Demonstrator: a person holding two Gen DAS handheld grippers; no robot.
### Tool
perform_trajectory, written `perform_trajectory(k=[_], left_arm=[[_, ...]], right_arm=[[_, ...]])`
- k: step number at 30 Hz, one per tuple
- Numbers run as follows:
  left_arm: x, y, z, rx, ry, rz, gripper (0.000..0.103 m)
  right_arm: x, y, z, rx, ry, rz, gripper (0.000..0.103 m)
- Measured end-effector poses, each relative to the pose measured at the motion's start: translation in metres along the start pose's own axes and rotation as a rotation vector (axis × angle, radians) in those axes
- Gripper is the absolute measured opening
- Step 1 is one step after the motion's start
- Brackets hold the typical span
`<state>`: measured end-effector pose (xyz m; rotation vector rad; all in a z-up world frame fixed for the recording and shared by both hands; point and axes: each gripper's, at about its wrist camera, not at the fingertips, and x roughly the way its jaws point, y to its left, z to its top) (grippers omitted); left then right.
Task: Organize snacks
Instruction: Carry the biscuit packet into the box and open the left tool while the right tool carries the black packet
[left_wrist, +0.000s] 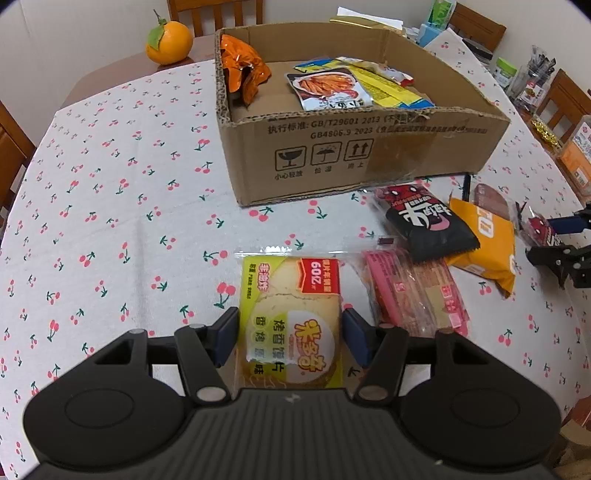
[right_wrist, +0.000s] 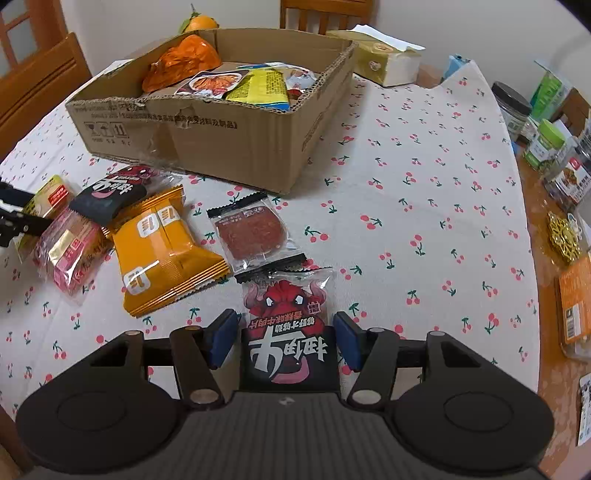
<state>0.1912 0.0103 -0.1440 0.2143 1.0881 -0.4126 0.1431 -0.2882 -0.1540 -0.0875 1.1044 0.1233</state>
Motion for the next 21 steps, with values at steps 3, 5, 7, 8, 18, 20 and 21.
perform_trajectory(k=[3, 5, 7, 8, 18, 20, 21], left_arm=[[0.0, 0.001, 0.0, -0.003, -0.002, -0.001, 0.057], [0.0, 0.001, 0.0, -0.001, -0.005, -0.001, 0.054], [-0.001, 0.002, 0.0, -0.004, -0.006, -0.006, 0.054], [-0.001, 0.002, 0.0, -0.007, -0.006, -0.007, 0.054], [-0.019, 0.002, 0.001, 0.001, -0.002, -0.008, 0.054], [-0.025, 0.002, 0.003, 0.006, -0.001, 0.001, 0.054], [-0.029, 0.002, 0.004, 0.007, 0.0, 0.003, 0.054]], right_arm=[[-0.001, -0.002, -0.001, 0.002, 0.004, 0.002, 0.062], [-0.002, 0.0, -0.002, 0.004, 0.006, -0.001, 0.06], [-0.004, 0.002, -0.003, 0.007, 0.004, -0.005, 0.055], [-0.004, 0.003, -0.003, 0.011, 0.006, -0.007, 0.052], [-0.02, -0.001, 0.0, 0.088, 0.037, -0.064, 0.051], [-0.027, -0.002, 0.002, 0.088, 0.038, -0.075, 0.051], [-0.03, -0.003, 0.004, 0.09, 0.036, -0.08, 0.051]])
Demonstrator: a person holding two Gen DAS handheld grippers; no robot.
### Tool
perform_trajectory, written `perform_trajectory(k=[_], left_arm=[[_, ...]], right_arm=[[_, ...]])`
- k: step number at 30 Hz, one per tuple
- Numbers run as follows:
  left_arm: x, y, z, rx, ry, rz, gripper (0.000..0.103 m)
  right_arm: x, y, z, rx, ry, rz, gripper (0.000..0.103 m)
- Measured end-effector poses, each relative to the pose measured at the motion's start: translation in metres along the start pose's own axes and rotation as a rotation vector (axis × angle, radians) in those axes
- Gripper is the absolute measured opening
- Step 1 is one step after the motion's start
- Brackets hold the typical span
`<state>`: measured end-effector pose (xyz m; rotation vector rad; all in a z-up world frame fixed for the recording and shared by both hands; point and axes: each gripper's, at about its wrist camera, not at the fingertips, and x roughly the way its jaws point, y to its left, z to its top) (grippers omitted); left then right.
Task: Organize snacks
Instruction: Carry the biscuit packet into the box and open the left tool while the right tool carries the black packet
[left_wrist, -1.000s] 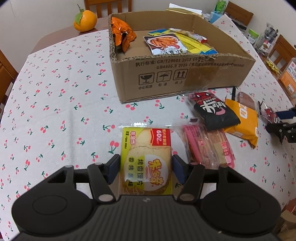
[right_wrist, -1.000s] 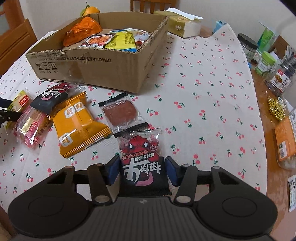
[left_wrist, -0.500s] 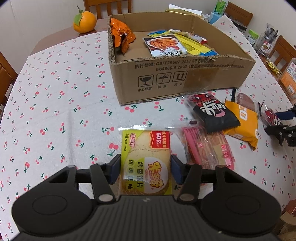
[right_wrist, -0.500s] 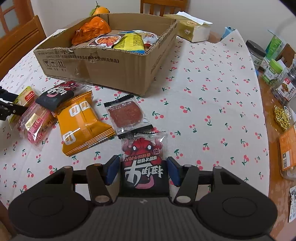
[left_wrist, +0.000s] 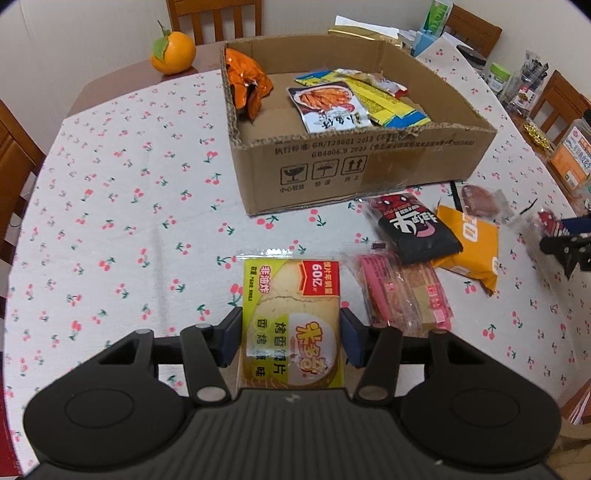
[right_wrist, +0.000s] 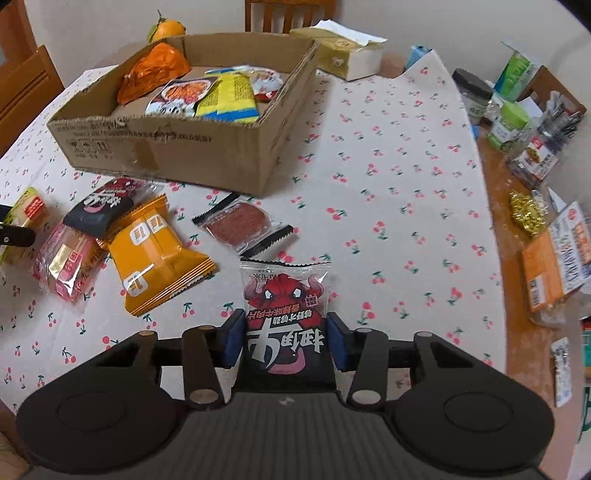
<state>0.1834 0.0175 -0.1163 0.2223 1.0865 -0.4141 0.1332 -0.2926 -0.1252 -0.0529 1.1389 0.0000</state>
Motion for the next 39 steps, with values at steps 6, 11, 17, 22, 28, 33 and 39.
perform_trajectory(k=[6, 11, 17, 22, 28, 33, 39], left_arm=[[-0.028, 0.0, 0.013, 0.002, -0.023, -0.012, 0.054], [-0.051, -0.004, 0.044, 0.006, -0.093, -0.042, 0.054], [-0.051, -0.007, 0.095, 0.03, -0.173, -0.053, 0.054], [-0.027, -0.006, 0.132, 0.023, -0.201, -0.041, 0.054], [0.0, -0.001, 0.153, 0.004, -0.227, -0.008, 0.067], [-0.006, 0.001, 0.145, -0.002, -0.278, -0.002, 0.084], [-0.024, -0.001, 0.115, -0.014, -0.275, -0.005, 0.088]], right_arm=[[-0.027, -0.006, 0.012, 0.026, -0.041, 0.021, 0.051], [-0.046, 0.001, 0.03, 0.005, -0.097, 0.046, 0.051], [-0.057, 0.013, 0.052, -0.035, -0.159, 0.074, 0.051], [-0.062, 0.02, 0.066, -0.056, -0.195, 0.074, 0.051], [-0.062, 0.025, 0.078, -0.068, -0.212, 0.07, 0.051], [-0.056, 0.03, 0.087, -0.085, -0.204, 0.066, 0.051], [-0.052, 0.037, 0.101, -0.117, -0.209, 0.063, 0.051]])
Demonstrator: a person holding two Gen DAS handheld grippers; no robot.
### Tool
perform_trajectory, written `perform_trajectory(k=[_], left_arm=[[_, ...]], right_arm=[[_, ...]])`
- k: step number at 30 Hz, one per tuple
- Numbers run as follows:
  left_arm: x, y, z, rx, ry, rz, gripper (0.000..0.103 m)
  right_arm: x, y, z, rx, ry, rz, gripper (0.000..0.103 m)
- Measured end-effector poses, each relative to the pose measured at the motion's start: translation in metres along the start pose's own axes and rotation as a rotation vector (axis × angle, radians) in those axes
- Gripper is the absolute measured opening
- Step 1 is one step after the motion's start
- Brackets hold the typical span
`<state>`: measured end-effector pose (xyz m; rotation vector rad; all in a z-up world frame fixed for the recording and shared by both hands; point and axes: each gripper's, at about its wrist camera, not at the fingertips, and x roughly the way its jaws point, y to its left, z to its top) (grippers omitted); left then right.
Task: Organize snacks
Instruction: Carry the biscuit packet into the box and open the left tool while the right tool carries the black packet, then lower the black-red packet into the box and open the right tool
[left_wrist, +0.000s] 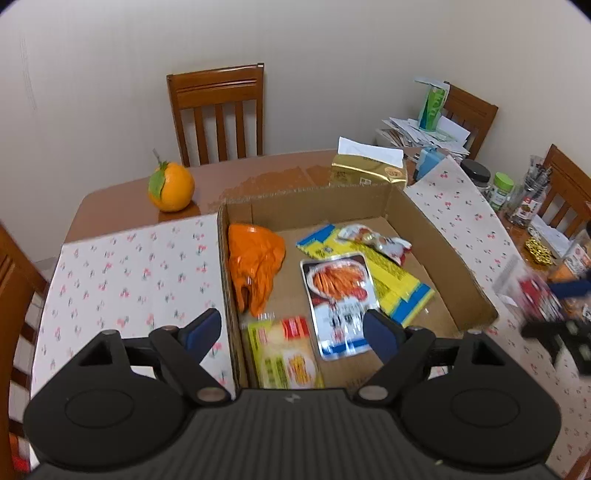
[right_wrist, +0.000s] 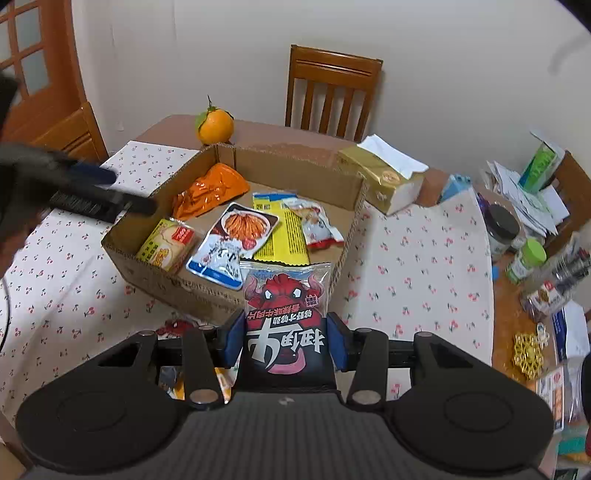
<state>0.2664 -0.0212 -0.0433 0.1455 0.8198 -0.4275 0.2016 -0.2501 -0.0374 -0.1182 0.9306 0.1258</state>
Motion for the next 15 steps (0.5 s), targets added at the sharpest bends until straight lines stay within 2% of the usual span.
perform_trajectory(k=[2, 7, 15], left_arm=[[-0.009, 0.0, -0.011, -0.031, -0.001, 0.001, 0.093], [-0.028, 0.002, -0.039, -0.113, 0.006, 0.018, 0.093], [-0.042, 0.002, -0.069, -0.13, 0.043, 0.059, 0.093]], right_arm=[[0.002, 0.001, 0.006, -0.009, -0.007, 0.0, 0.051], [0.009, 0.002, 0.028, -0.021, -0.032, 0.013, 0.051], [0.039, 0.0, 0.061, -0.013, -0.048, 0.038, 0.051]])
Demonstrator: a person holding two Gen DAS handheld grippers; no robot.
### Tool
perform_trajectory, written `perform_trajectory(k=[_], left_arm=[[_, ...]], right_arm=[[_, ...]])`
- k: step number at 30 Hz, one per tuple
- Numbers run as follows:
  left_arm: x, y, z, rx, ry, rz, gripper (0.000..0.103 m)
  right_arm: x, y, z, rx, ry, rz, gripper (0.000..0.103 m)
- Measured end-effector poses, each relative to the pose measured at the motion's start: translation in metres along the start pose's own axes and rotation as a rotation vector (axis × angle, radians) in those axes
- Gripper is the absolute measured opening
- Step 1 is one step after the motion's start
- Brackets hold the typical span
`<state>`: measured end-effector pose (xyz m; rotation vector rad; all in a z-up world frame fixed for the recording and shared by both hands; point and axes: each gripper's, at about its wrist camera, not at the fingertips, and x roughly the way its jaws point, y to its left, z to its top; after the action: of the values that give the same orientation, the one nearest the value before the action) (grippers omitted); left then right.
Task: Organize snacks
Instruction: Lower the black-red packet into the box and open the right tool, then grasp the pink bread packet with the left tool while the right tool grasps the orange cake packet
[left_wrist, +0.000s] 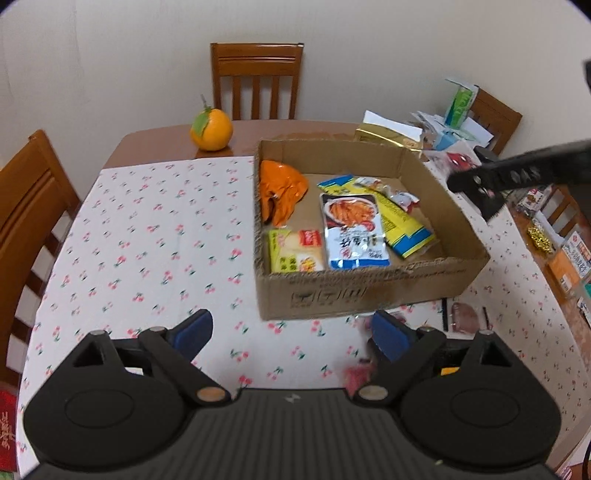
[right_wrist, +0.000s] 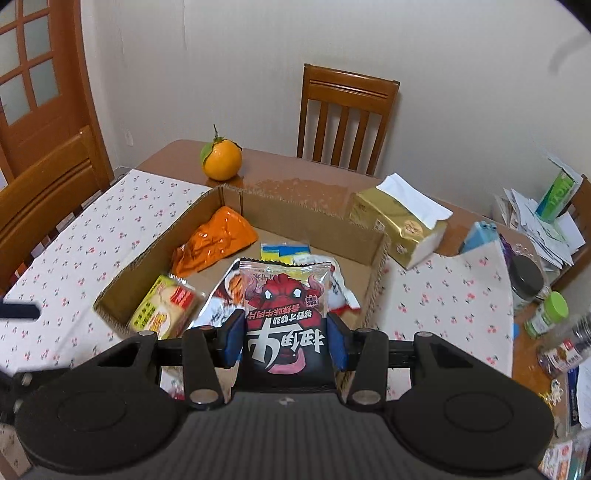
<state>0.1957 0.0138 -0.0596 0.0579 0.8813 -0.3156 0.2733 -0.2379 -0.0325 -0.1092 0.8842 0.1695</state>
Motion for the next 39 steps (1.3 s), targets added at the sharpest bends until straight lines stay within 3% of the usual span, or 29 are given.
perform_trajectory(k=[6, 7, 8, 11, 26, 39], left_arm=[[-0.007, 0.008, -0.007, -0.019, -0.002, 0.026, 0.093], [-0.007, 0.009, -0.007, -0.02, 0.0, 0.03, 0.093], [-0.007, 0.009, -0.008, -0.019, 0.002, 0.032, 0.093], [-0.006, 0.007, -0.011, -0.005, 0.011, 0.045, 0.093], [0.0, -0.015, -0.015, 0.061, 0.033, 0.024, 0.093], [0.015, -0.038, -0.032, 0.088, 0.107, -0.02, 0.093]], right_arm=[[0.022, 0.004, 0.006, 0.01, 0.012, 0.008, 0.054], [0.023, 0.005, 0.005, 0.013, 0.015, 0.011, 0.063], [0.024, 0.007, 0.004, 0.014, 0.017, 0.016, 0.079], [0.017, 0.013, -0.002, 0.001, -0.016, 0.01, 0.103], [-0.015, 0.028, -0.052, -0.067, -0.038, -0.024, 0.103], [-0.006, 0.041, -0.124, -0.135, 0.085, -0.006, 0.103]])
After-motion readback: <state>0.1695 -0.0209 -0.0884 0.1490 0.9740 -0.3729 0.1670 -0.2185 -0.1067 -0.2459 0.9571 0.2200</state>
